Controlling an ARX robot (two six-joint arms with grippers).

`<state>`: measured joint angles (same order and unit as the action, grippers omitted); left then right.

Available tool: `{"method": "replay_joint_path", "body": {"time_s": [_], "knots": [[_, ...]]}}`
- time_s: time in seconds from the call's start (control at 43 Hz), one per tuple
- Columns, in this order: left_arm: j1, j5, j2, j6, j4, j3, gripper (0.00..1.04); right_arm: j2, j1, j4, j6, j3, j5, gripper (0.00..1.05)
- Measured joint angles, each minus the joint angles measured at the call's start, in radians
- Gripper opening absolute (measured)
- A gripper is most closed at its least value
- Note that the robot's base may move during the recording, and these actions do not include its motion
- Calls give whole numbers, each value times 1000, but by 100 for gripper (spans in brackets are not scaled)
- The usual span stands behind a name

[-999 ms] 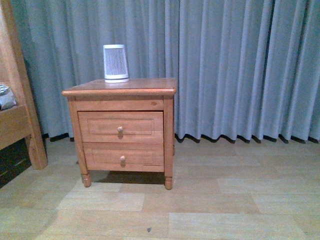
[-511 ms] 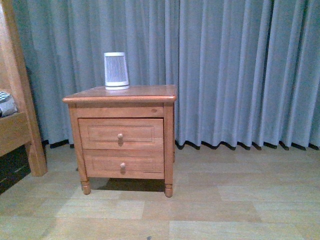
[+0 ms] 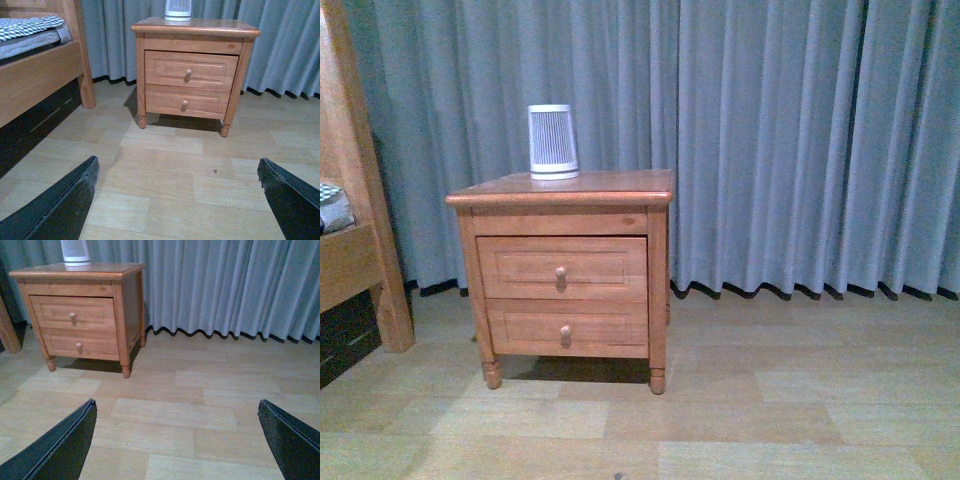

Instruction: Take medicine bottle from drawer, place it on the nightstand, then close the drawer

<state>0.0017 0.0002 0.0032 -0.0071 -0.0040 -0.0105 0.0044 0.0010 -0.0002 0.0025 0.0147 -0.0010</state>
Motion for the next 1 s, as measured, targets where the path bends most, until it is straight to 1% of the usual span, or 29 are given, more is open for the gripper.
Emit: {"method": "replay_joint_path", "body": {"time_s": [0.999], "knots": [[0, 0, 0, 0, 0, 0, 98, 0, 0, 0, 0, 0, 0, 98]]}}
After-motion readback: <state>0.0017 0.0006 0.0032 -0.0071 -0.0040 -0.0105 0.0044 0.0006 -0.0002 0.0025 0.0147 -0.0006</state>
